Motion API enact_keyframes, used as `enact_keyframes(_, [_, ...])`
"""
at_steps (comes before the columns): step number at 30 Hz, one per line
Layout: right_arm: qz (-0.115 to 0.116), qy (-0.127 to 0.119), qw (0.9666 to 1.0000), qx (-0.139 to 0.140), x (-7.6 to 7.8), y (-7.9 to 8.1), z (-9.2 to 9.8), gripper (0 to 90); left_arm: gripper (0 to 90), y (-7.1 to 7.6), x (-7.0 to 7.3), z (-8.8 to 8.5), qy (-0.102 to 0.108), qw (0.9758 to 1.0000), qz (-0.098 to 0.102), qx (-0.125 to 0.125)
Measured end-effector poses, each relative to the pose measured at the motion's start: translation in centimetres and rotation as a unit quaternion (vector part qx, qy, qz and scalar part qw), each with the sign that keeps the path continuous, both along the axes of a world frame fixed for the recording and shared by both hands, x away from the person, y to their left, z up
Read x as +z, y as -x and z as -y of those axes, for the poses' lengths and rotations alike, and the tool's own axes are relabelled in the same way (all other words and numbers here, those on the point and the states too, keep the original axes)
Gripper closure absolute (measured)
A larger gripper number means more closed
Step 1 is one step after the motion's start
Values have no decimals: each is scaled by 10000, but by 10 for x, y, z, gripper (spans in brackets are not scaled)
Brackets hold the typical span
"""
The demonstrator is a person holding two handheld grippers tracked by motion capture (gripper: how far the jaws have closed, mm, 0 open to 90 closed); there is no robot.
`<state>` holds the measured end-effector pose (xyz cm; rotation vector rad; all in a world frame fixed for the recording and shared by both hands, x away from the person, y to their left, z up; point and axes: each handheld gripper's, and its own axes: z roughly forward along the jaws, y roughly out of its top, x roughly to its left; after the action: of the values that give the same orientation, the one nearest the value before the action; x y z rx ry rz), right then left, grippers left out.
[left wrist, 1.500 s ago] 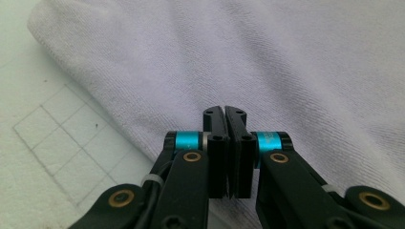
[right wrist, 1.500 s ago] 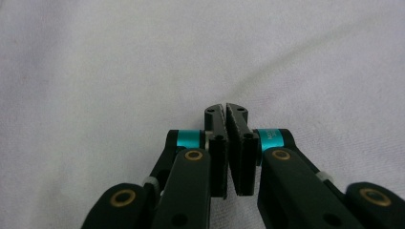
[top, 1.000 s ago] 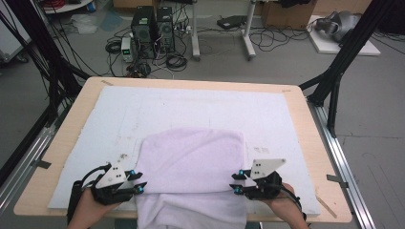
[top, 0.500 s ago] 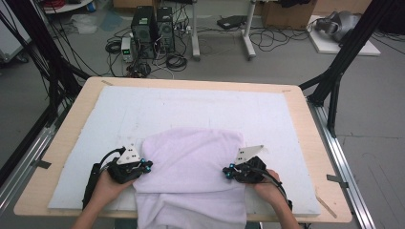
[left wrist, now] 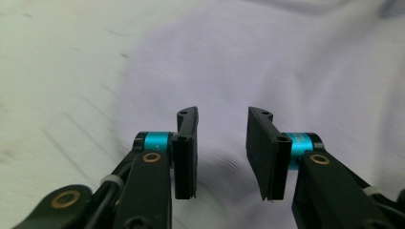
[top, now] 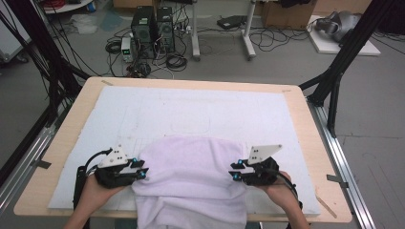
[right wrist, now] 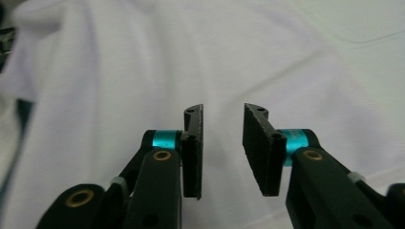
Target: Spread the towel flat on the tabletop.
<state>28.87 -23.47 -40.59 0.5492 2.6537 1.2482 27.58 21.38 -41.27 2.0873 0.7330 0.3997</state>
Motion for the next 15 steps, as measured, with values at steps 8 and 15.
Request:
enact_keyframes(8, [-252, 313, 9978, -526, -26, -49, 2, 605, 535, -56, -20, 6, -213, 9976, -280, 598])
enact_keyframes(15, [-322, 520, 9971, -460, -33, -51, -5, 592, 864, -60, -15, 7, -226, 9974, -19, 688])
